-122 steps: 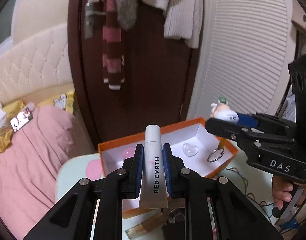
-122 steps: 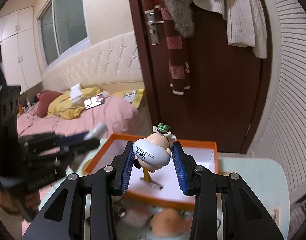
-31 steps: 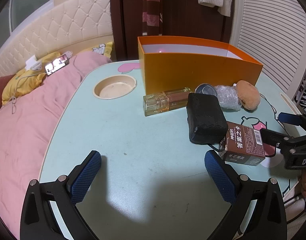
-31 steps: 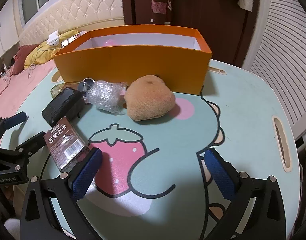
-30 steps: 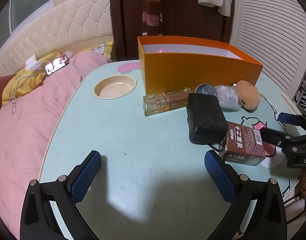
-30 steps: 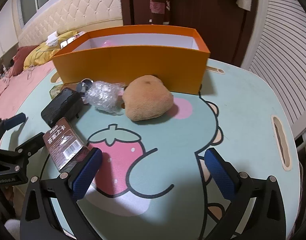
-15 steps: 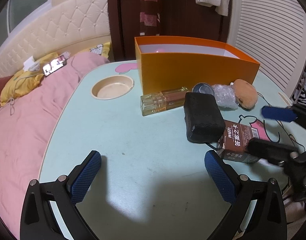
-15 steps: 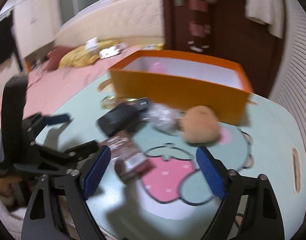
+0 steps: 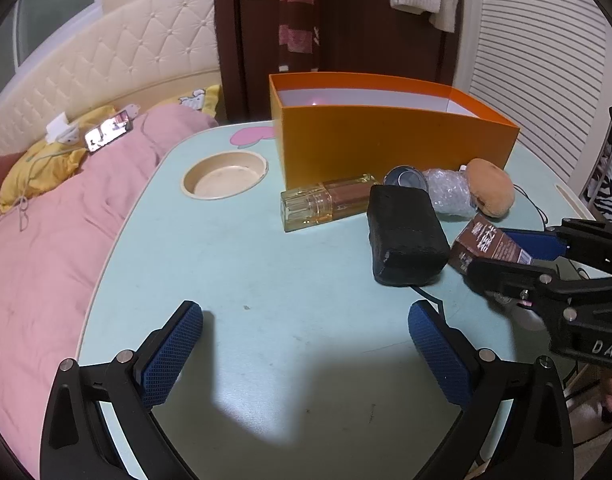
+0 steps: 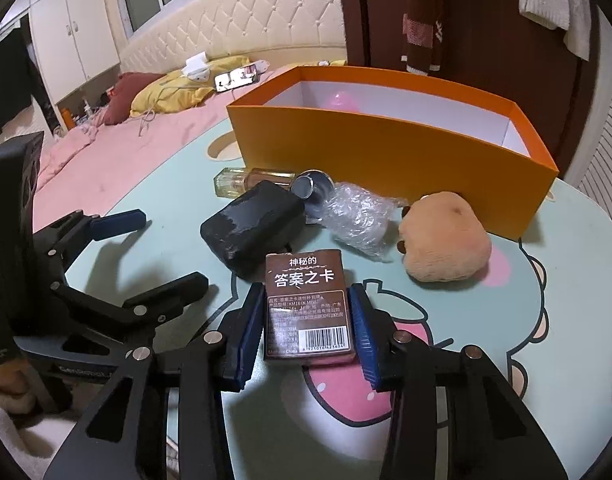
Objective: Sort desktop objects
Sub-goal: 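Grasp the brown card box with the right gripper and lift it, then grasp the black pouch with the left gripper while the right gripper holds the card box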
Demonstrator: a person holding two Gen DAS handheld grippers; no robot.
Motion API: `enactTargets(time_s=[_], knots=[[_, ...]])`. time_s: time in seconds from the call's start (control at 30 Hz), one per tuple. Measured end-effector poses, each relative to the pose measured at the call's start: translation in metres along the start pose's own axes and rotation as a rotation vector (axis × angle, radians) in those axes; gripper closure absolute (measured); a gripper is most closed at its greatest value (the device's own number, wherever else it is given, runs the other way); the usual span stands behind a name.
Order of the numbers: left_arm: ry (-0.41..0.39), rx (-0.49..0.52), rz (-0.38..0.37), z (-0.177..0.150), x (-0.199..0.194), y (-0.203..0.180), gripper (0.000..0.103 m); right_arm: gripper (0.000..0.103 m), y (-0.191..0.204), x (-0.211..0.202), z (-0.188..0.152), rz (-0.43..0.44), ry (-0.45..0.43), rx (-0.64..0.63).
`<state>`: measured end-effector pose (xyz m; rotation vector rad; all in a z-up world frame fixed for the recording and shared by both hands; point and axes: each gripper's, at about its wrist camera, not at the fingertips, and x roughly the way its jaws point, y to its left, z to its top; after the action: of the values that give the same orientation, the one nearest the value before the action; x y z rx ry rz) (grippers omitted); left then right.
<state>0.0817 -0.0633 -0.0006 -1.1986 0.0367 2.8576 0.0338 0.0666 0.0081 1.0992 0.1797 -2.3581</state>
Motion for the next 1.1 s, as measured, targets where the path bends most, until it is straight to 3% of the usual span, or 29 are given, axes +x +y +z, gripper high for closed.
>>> enactTargets(time_s=[0.27,0.57,0.73,0.83,0.87,0.97,1.0,1.03,1.07,1.1], knots=[[0.004,-0.001,0.001,0.001,-0.001,0.020,0.001,0.060,-0.021,-0.022,-0.003,-0.058,-0.059,0.057],[0.007,0.084,-0.027,0.009,-0.004,0.032,0.001,0.060,-0.036,-0.021,-0.009,-0.114,-0.034,0.114],[-0.027,0.118,-0.084,0.030,-0.009,0.019,0.001,0.060,-0.040,-0.023,-0.013,-0.119,-0.042,0.125],[-0.017,0.145,-0.070,0.043,0.000,0.012,0.002,0.060,-0.044,-0.026,-0.015,-0.127,-0.046,0.142],[-0.013,0.153,-0.068,0.046,0.004,0.013,0.005,0.060,-0.046,-0.027,-0.015,-0.129,-0.048,0.149],[0.025,0.154,-0.091,0.055,0.019,0.011,0.027,0.060,-0.051,-0.029,-0.016,-0.125,-0.051,0.164],[0.048,0.150,-0.108,0.056,0.025,0.014,0.036,0.060,-0.052,-0.029,-0.016,-0.125,-0.051,0.165],[0.064,0.149,-0.122,0.056,0.029,0.016,0.056,0.060,-0.052,-0.029,-0.016,-0.124,-0.051,0.165],[0.068,0.156,-0.132,0.055,0.030,0.019,0.066,0.060,-0.052,-0.029,-0.016,-0.124,-0.051,0.164],[0.071,0.163,-0.142,0.053,0.030,0.021,0.066,0.060,-0.052,-0.029,-0.016,-0.123,-0.052,0.163]])
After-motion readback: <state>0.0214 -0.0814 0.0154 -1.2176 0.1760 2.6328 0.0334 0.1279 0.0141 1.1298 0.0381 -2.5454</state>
